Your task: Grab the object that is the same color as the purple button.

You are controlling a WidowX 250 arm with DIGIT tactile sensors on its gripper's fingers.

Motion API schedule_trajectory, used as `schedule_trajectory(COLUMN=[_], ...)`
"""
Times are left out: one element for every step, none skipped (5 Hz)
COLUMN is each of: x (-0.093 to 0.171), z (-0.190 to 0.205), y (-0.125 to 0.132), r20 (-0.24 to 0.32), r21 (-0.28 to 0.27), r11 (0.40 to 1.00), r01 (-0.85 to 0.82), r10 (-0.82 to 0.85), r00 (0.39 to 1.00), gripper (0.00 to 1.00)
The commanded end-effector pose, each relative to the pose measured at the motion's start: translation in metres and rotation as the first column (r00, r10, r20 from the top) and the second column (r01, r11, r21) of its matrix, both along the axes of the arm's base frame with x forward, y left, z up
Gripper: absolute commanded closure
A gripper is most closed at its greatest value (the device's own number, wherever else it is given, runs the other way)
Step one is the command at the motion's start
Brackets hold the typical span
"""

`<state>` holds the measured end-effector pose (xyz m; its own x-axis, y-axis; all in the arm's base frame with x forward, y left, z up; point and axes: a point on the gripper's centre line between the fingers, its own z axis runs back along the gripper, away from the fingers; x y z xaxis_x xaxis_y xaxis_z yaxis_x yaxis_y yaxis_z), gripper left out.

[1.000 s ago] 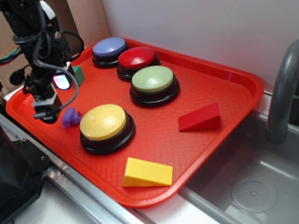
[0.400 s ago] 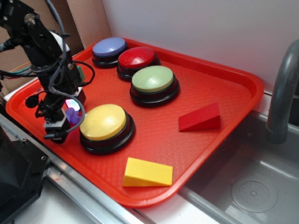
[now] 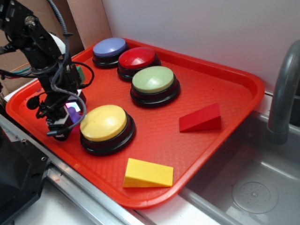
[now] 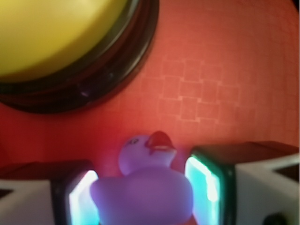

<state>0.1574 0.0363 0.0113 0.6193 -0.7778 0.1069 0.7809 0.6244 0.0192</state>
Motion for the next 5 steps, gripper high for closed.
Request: schedule_trajectory(x=[0.008,0.014,0.022,0.030,0.040], z=[0.055,0.091,0.118,0.135,0.159], y=[0.005,0.011,0.008,0.006,0.009], r20=[0.067,0.058,0.048,0.023,0.022], r21=[-0.039,-0.001,-0.001,0.001,-0.027], r11=[0.972,0.885,0.744,0.652,0.543], r01=[-0.232,-0.466,-0.668,-0.758,-0.839], r10=[0.234,0.465,0.668,0.758,0.840], r00=[0.970,0.884,0.743,0.652,0.543], gripper=[1.00,1.00,1.00,1.00,1.00])
